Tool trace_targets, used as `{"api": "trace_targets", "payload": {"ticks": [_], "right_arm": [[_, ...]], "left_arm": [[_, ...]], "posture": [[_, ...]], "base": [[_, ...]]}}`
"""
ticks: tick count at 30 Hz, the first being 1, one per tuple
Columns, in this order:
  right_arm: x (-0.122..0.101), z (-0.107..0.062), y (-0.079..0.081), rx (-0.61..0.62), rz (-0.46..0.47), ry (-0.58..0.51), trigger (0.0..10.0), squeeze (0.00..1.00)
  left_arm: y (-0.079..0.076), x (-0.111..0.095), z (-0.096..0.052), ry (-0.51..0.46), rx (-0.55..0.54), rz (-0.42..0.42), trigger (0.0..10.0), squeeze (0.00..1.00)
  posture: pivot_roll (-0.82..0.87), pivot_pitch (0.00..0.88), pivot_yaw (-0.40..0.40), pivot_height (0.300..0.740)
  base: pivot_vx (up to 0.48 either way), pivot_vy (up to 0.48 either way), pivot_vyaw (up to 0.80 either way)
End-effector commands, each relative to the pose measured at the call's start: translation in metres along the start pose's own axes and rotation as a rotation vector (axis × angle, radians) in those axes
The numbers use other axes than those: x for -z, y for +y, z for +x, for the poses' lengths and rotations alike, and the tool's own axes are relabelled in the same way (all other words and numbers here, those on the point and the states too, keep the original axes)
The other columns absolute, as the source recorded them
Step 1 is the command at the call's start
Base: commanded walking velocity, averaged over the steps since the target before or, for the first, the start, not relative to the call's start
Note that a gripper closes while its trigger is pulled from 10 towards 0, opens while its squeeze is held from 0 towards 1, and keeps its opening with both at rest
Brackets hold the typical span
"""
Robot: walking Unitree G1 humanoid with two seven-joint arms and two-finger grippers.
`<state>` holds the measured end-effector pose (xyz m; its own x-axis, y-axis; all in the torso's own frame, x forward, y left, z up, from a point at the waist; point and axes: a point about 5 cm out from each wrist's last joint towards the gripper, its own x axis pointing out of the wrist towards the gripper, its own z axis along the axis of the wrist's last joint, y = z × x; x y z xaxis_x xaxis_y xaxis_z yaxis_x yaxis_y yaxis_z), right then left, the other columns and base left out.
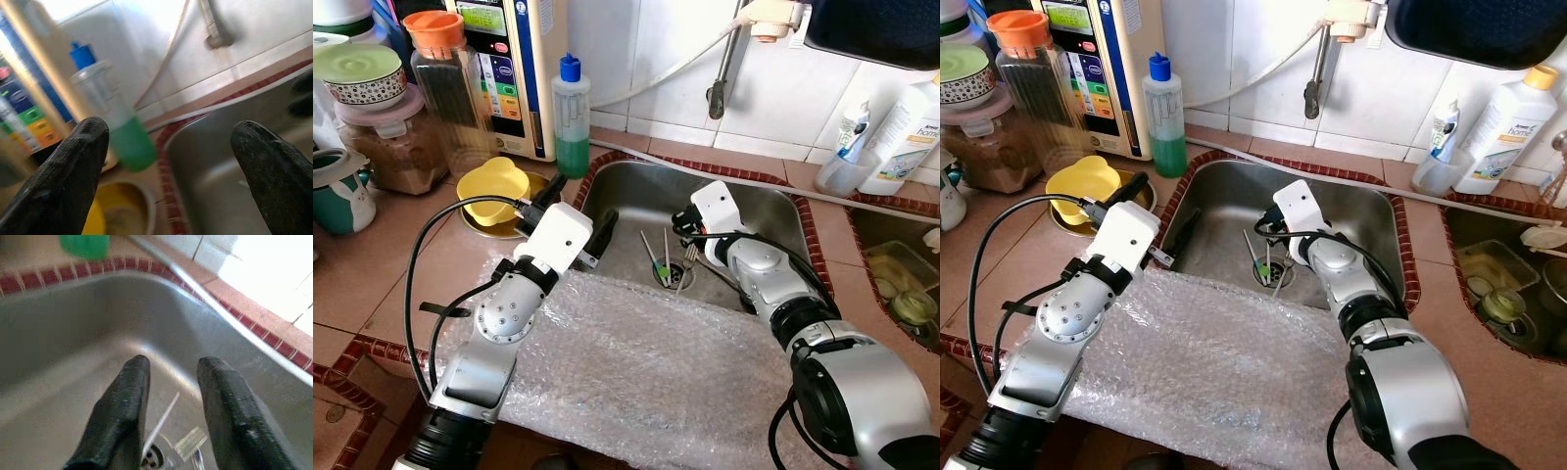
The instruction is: Kitchen organization
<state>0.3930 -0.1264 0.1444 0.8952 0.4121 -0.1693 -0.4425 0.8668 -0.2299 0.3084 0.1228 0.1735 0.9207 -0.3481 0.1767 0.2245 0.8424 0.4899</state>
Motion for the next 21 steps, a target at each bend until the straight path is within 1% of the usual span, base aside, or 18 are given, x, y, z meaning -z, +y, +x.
{"api": "trace_targets", "payload": {"ticks": [1, 2, 3, 4, 5, 6, 7, 8, 9, 10, 11, 14, 15, 17, 18, 19, 20, 21], "right_arm": [[-0.014, 0.002, -0.004, 0.009, 0.027, -0.05, 10.0, 1.0], [-0.022, 0.004, -0.003, -0.002, 0.059, -0.095, 10.0, 1.0], [-0.025, 0.005, -0.002, -0.006, 0.071, -0.113, 10.0, 1.0], [-0.032, 0.006, 0.001, -0.022, 0.106, -0.157, 10.0, 1.0], [-0.035, 0.006, 0.004, -0.03, 0.125, -0.177, 10.0, 1.0], [-0.041, 0.007, 0.011, -0.05, 0.164, -0.228, 10.0, 1.0], [-0.044, 0.007, 0.014, -0.057, 0.178, -0.246, 10.0, 1.0], [-0.049, 0.007, 0.022, -0.072, 0.198, -0.284, 10.0, 1.0], [-0.05, 0.007, 0.026, -0.08, 0.199, -0.299, 10.0, 1.0], [-0.053, 0.005, 0.034, -0.09, 0.186, -0.327, 10.0, 1.0], [-0.055, 0.004, 0.038, -0.094, 0.178, -0.341, 10.0, 1.0], [-0.056, 0.001, 0.046, -0.12, 0.179, -0.355, 10.0, 1.0], [-0.056, -0.001, 0.05, -0.132, 0.182, -0.362, 10.0, 1.0], [-0.057, -0.004, 0.056, -0.149, 0.173, -0.37, 10.0, 1.0], [-0.058, -0.007, 0.06, -0.169, 0.167, -0.375, 10.0, 1.0], [-0.058, -0.007, 0.06, -0.169, 0.167, -0.375, 10.0, 1.0], [-0.06, -0.011, 0.064, -0.183, 0.168, -0.38, 10.0, 1.0], [-0.061, -0.013, 0.066, -0.195, 0.166, -0.383, 10.0, 1.0]], "left_arm": [[0.005, 0.004, 0.001, 0.034, -0.028, 0.018, 10.0, 1.0], [0.011, 0.008, 0.003, 0.058, -0.051, 0.037, 10.0, 1.0], [0.014, 0.01, 0.004, 0.067, -0.061, 0.038, 10.0, 1.0], [0.02, 0.013, 0.006, 0.084, -0.086, 0.039, 10.0, 1.0], [0.023, 0.014, 0.007, 0.09, -0.094, 0.041, 10.0, 1.0], [0.029, 0.015, 0.01, 0.102, -0.118, 0.048, 10.0, 1.0], [0.031, 0.016, 0.011, 0.106, -0.128, 0.053, 10.0, 1.0], [0.035, 0.019, 0.014, 0.139, -0.13, 0.046, 10.0, 1.0], [0.038, 0.02, 0.015, 0.148, -0.145, 0.046, 10.0, 1.0], [0.046, 0.021, 0.017, 0.169, -0.2, 0.062, 10.0, 1.0], [0.052, 0.022, 0.018, 0.184, -0.239, 0.075, 10.0, 1.0], [0.063, 0.027, 0.021, 0.231, -0.314, 0.024, 10.0, 1.0], [0.071, 0.032, 0.022, 0.264, -0.37, 0.012, 10.0, 1.0], [0.079, 0.038, 0.023, 0.31, -0.406, -0.062, 10.0, 1.0], [0.086, 0.043, 0.024, 0.343, -0.441, -0.106, 10.0, 1.0], [0.086, 0.043, 0.024, 0.343, -0.441, -0.106, 10.0, 1.0], [0.09, 0.045, 0.026, 0.353, -0.45, -0.132, 10.0, 1.0], [0.091, 0.047, 0.027, 0.364, -0.454, -0.136, 10.0, 1.0]], "posture": [[0.19, 0.018, -0.035, 0.74], [0.18, 0.02, -0.034, 0.74], [0.18, 0.02, -0.034, 0.74], [0.17, 0.021, -0.033, 0.74], [0.17, 0.023, -0.032, 0.74], [0.16, 0.026, -0.029, 0.74], [0.16, 0.026, -0.029, 0.74], [0.15, 0.031, -0.024, 0.74], [0.15, 0.033, -0.021, 0.74], [0.14, 0.034, -0.019, 0.74], [0.14, 0.036, -0.017, 0.74], [0.13, 0.04, -0.014, 0.74], [0.13, 0.041, -0.014, 0.74], [0.12, 0.039, -0.009, 0.74], [0.12, 0.039, -0.006, 0.74], [0.12, 0.039, -0.006, 0.74], [0.11, 0.037, -0.006, 0.74], [0.11, 0.037, -0.005, 0.74]], "base": [[0.0, 0.0, 0.0], [0.0, 0.0, 0.0], [0.0, 0.0, 0.0], [0.0, 0.0, 0.0], [0.0, 0.0, 0.0], [0.0, 0.0, 0.0], [0.0, 0.0, 0.0], [0.0, 0.0, 0.0], [0.0, 0.0, 0.0], [0.0, 0.0, 0.0], [0.0, 0.0, 0.0], [0.0, 0.0, 0.0], [0.0, 0.0, 0.0], [0.0, 0.0, 0.0], [0.0, 0.0, 0.0], [0.0, 0.0, 0.0], [0.0, 0.0, 0.0], [0.0, 0.0, 0.0]]}}
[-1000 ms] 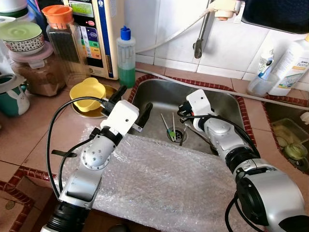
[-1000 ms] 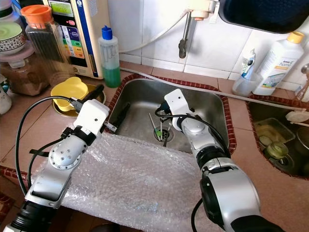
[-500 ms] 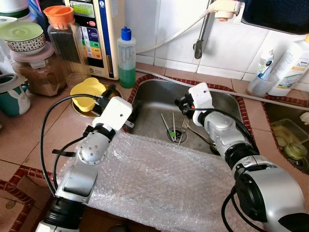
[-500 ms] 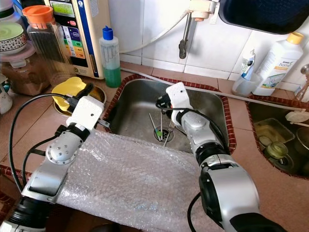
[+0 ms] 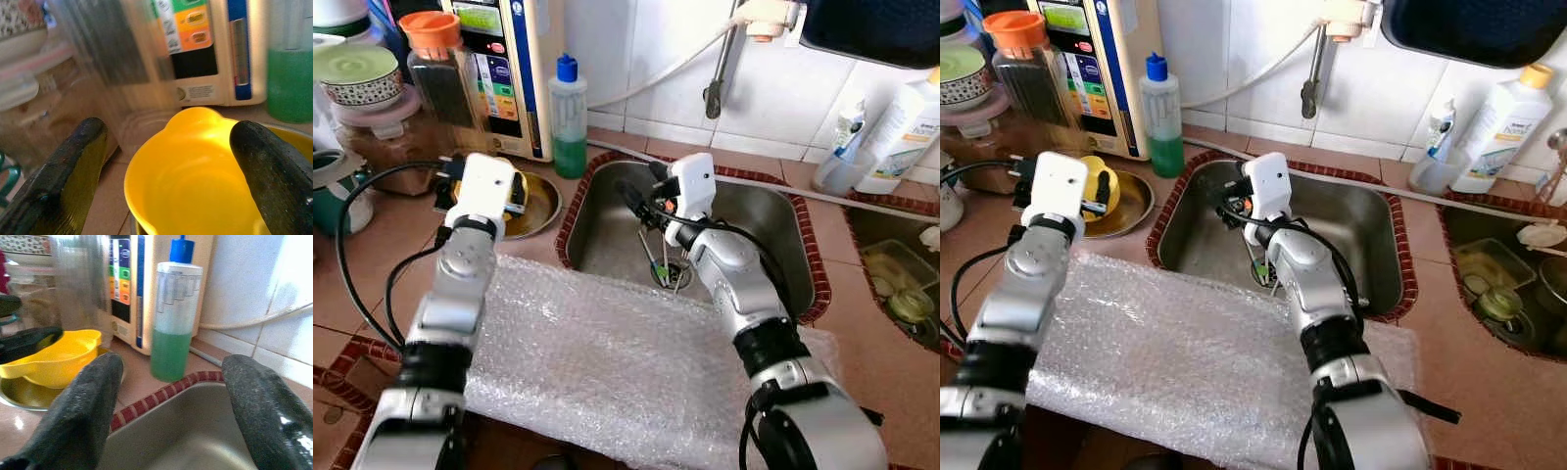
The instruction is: Kitchen organization
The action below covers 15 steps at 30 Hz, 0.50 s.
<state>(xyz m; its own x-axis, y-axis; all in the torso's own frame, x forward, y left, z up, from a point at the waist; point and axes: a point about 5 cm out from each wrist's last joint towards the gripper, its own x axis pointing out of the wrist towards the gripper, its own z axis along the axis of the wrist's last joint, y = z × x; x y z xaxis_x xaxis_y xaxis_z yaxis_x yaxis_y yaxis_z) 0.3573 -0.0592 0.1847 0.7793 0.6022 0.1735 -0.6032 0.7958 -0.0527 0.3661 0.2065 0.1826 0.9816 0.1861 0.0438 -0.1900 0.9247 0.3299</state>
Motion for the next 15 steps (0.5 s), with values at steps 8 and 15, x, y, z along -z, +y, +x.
{"api": "trace_targets", "payload": {"ticks": [8, 15], "right_arm": [[-0.015, -0.009, 0.013, -0.071, 0.023, 0.001, 10.0, 1.0], [-0.021, -0.012, 0.02, -0.104, -0.001, 0.016, 10.0, 1.0]], "left_arm": [[-0.003, 0.016, 0.007, 0.176, -0.051, -0.091, 10.0, 0.0], [-0.015, 0.025, 0.007, 0.251, -0.035, -0.125, 10.0, 0.0]], "posture": [[0.1, 0.034, -0.003, 0.74], [0.1, 0.03, -0.006, 0.74]], "base": [[0.0, 0.0, 0.0], [0.0, 0.0, 0.0]]}}
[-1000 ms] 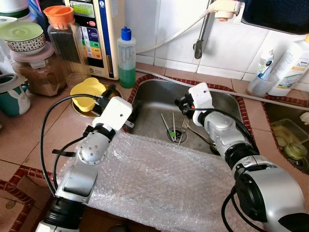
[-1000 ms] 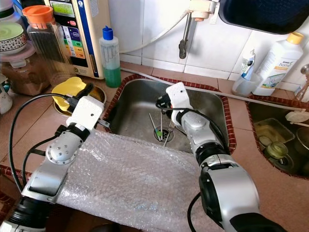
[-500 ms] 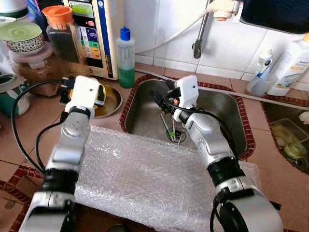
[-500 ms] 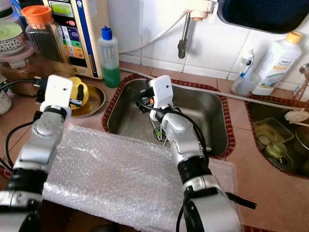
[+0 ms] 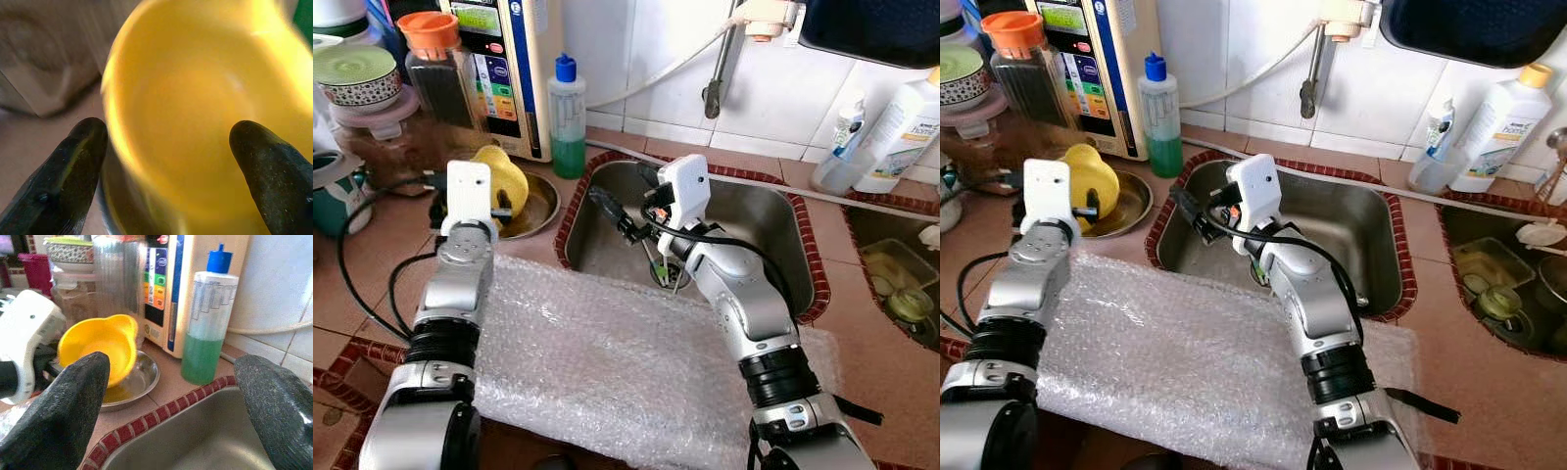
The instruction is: Kitchen organization
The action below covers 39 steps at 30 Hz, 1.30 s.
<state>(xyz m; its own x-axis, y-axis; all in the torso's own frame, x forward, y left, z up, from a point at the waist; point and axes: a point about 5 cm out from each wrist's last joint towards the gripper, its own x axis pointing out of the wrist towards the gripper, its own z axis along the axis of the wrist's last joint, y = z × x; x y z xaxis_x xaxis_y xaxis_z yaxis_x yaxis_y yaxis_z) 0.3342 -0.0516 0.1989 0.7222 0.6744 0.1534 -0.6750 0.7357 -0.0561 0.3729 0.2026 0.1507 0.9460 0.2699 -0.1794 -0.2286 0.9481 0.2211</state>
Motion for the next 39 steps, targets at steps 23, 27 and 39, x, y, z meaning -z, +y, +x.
{"api": "trace_targets", "payload": {"ticks": [23, 27, 39], "right_arm": [[-0.005, -0.002, 0.007, -0.029, -0.051, 0.041, 10.0, 0.47], [-0.005, -0.002, 0.007, -0.033, -0.053, 0.043, 10.0, 0.0], [-0.004, -0.001, 0.005, -0.024, -0.047, 0.046, 10.0, 0.0]], "left_arm": [[0.005, -0.003, 0.003, 0.012, 0.009, -0.074, 0.0, 0.0], [0.006, -0.003, 0.003, 0.007, 0.004, -0.071, 0.0, 0.0], [0.033, 0.001, 0.003, 0.035, -0.15, -0.03, 0.0, 0.0]], "posture": [[0.1, 0.037, -0.017, 0.74], [0.1, 0.038, -0.017, 0.74], [0.1, 0.04, -0.016, 0.74]], "base": [[0.0, 0.0, 0.0], [0.0, 0.0, 0.0], [0.0, 0.0, 0.0]]}}
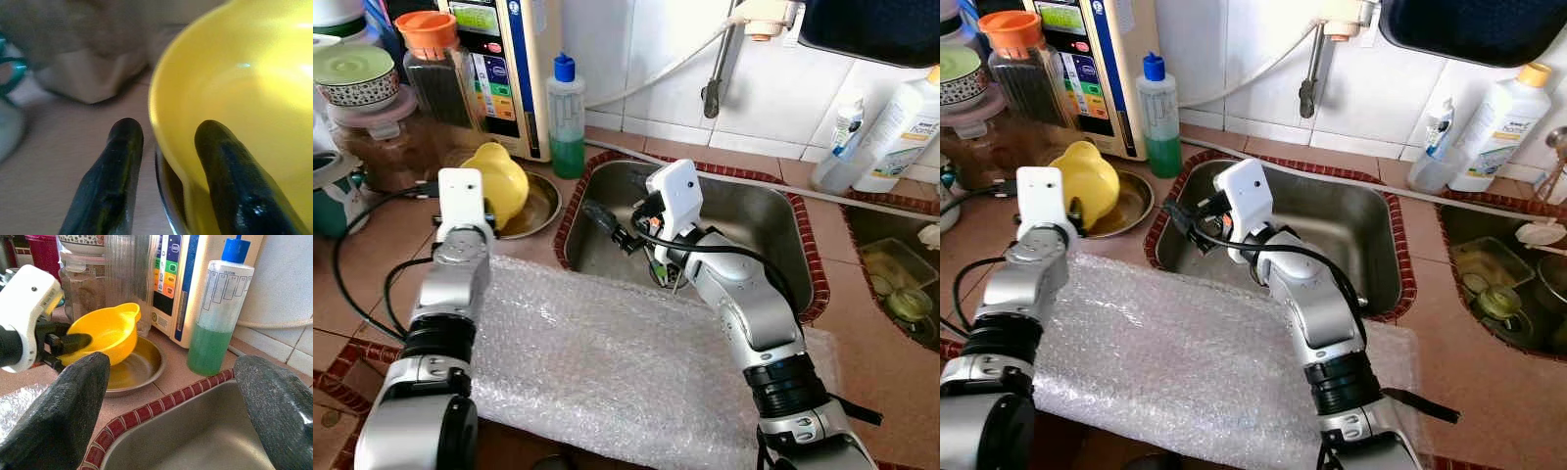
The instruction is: Kitchen organization
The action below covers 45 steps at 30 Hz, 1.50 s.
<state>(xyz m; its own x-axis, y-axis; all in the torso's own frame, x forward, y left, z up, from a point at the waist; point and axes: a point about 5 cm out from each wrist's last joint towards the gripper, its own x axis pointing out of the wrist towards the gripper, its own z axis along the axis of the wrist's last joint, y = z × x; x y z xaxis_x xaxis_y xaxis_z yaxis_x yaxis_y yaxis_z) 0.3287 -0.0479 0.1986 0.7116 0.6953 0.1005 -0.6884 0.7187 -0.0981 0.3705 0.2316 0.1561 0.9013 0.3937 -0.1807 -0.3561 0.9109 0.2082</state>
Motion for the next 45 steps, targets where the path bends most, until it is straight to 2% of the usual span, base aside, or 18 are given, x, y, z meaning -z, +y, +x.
{"api": "trace_targets", "payload": {"ticks": [1, 14, 18, 24, 29, 36, 37, 38, 40, 43, 45], "right_arm": [[-0.004, 0.0, -0.002, 0.003, -0.008, -0.005, 10.0, 0.0], [-0.005, 0.001, -0.002, 0.002, -0.006, -0.005, 10.0, 0.0], [-0.005, 0.002, -0.002, 0.0, -0.007, -0.005, 10.0, 0.0], [-0.006, 0.003, -0.002, -0.002, -0.009, -0.008, 10.0, 0.0], [-0.007, 0.003, -0.003, -0.001, -0.012, -0.009, 10.0, 0.0], [-0.008, 0.004, -0.007, 0.024, 0.004, -0.01, 10.0, 0.0], [-0.008, 0.004, -0.008, 0.033, 0.013, -0.012, 10.0, 0.0], [-0.01, 0.006, -0.013, 0.074, 0.054, -0.019, 10.0, 0.0], [-0.012, 0.007, -0.019, 0.123, 0.105, -0.029, 10.0, 0.0], [-0.013, 0.008, -0.025, 0.165, 0.153, -0.039, 10.0, 0.0], [-0.017, 0.009, -0.033, 0.215, 0.221, -0.061, 10.0, 0.0]], "left_arm": [[0.009, 0.001, -0.001, 0.001, -0.054, 0.021, 0.0, 0.0], [0.02, 0.006, -0.001, 0.013, -0.111, 0.031, 0.0, 0.0], [0.022, 0.0, -0.003, -0.04, -0.117, 0.064, 0.0, 0.0], [0.007, -0.01, -0.007, -0.109, -0.04, 0.042, 0.0, 0.0], [0.005, -0.01, -0.008, -0.119, -0.035, 0.026, 0.0, 0.0], [-0.004, -0.018, -0.013, -0.188, 0.003, 0.002, 0.0, 0.0], [-0.006, -0.02, -0.015, -0.209, 0.01, -0.013, 0.0, 0.0], [-0.015, -0.029, -0.021, -0.295, 0.058, -0.071, 0.0, 0.0], [-0.023, -0.036, -0.027, -0.361, 0.103, -0.105, 0.0, 0.0], [-0.03, -0.042, -0.033, -0.403, 0.14, -0.129, 0.0, 0.0], [-0.041, -0.05, -0.042, -0.465, 0.198, -0.154, 0.0, 0.0]], "posture": [[0.1, 0.04, -0.017, 0.74], [0.11, 0.041, -0.021, 0.74], [0.11, 0.04, -0.024, 0.74], [0.11, 0.04, -0.025, 0.74], [0.1, 0.039, -0.024, 0.74], [0.1, 0.038, -0.026, 0.74], [0.1, 0.037, -0.026, 0.74], [0.11, 0.037, -0.029, 0.74], [0.11, 0.037, -0.03, 0.74], [0.11, 0.037, -0.03, 0.74], [0.11, 0.037, -0.029, 0.74]], "base": [[0.0, 0.0, 0.0], [0.0, 0.0, 0.0], [0.0, 0.0, 0.0], [0.0, 0.0, 0.0], [0.0, 0.0, 0.0], [0.0, 0.0, 0.0], [0.0, 0.0, 0.0], [0.0, 0.0, 0.0], [0.0, 0.0, 0.0], [0.0, 0.0, 0.0], [0.0, 0.0, 0.0]]}}
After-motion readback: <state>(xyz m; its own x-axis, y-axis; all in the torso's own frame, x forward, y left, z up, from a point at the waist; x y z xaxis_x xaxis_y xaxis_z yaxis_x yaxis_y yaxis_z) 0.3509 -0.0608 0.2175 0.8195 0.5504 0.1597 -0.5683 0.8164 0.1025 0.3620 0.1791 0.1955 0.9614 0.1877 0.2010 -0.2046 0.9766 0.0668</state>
